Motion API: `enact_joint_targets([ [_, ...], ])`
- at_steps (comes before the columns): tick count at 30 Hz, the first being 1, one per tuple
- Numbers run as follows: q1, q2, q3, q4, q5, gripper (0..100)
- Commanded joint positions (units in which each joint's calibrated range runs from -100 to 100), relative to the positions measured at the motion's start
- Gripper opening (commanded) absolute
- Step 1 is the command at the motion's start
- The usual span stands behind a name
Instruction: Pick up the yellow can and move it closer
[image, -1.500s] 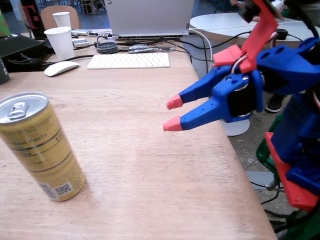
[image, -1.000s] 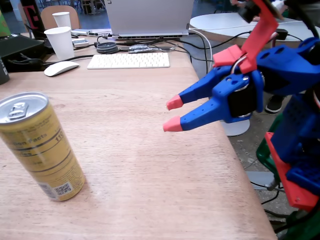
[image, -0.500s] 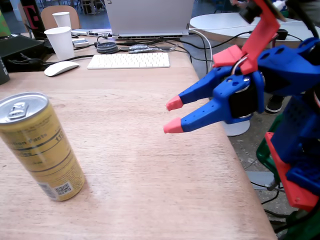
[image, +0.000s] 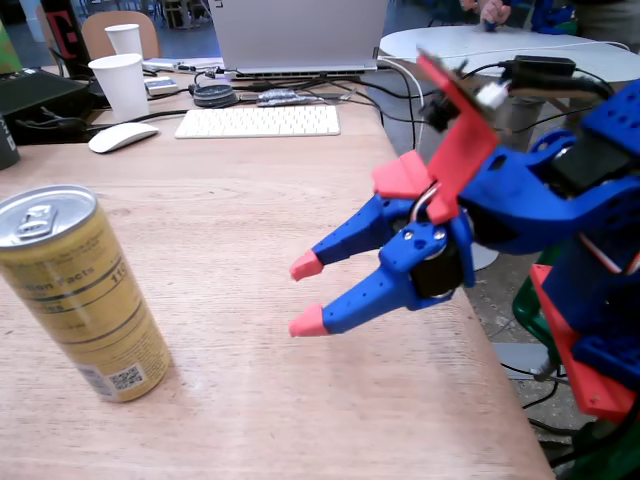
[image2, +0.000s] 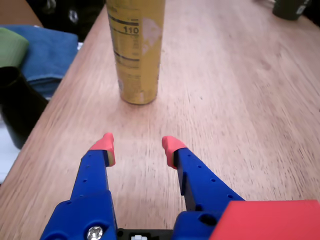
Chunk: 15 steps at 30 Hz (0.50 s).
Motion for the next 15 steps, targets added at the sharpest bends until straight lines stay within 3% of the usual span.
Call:
enact_joint_targets([
  [1,-0.6,11.1,-2.6,-18.5,0.1,22],
  [4,1.1,19.2,-4.8,-29.1,0.1,22],
  [9,1.4,33.9,-21.4,-29.2,0.1,22],
  [15,1.6,36.2,-24.8,-30.2,0.1,22],
])
